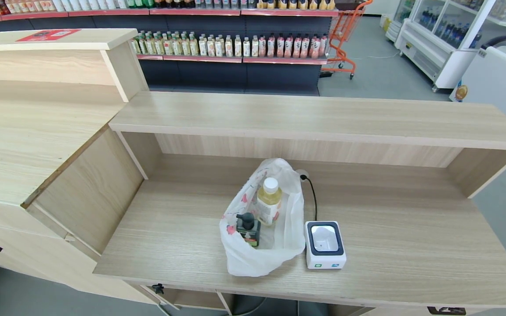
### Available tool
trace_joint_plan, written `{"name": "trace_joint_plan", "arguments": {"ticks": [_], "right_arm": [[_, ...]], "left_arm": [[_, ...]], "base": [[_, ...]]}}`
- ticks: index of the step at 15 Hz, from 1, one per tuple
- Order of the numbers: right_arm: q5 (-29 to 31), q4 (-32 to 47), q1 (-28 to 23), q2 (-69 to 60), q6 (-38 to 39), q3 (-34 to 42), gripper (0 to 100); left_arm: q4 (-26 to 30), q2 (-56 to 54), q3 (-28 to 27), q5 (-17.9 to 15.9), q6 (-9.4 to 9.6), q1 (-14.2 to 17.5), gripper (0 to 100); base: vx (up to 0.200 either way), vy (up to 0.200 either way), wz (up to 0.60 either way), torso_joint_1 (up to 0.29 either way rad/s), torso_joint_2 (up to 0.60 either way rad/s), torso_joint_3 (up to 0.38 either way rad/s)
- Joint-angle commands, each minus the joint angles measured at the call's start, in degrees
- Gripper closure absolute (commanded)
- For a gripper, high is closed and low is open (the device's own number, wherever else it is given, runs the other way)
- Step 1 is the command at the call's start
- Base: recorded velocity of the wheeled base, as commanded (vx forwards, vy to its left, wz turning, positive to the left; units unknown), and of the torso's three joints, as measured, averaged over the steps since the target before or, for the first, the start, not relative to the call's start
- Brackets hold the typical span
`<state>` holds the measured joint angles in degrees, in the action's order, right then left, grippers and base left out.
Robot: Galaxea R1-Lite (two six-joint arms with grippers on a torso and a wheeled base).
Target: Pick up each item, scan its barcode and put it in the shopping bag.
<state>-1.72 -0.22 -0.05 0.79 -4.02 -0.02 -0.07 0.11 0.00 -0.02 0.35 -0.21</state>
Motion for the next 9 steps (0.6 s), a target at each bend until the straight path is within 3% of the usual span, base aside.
{"name": "trace_joint_plan", "arguments": {"ticks": [1,9], "right_arm": [[0.05,-0.04,0.05,-0.79,0.42,0.02,0],[-0.04,-0.04,0.05,-0.79,0.24,0.02,0]], "left_arm": [[-0.01,-0.02,0.0,0.02,0.0,0.03,0],[-0.01,-0.02,0.0,0.02,-0.18,0.03,0]], "base": [[0.0,0.0,0.0,0.0,0.0,0.0],[0.0,0.0,0.0,0.0,0.0,0.0]]}}
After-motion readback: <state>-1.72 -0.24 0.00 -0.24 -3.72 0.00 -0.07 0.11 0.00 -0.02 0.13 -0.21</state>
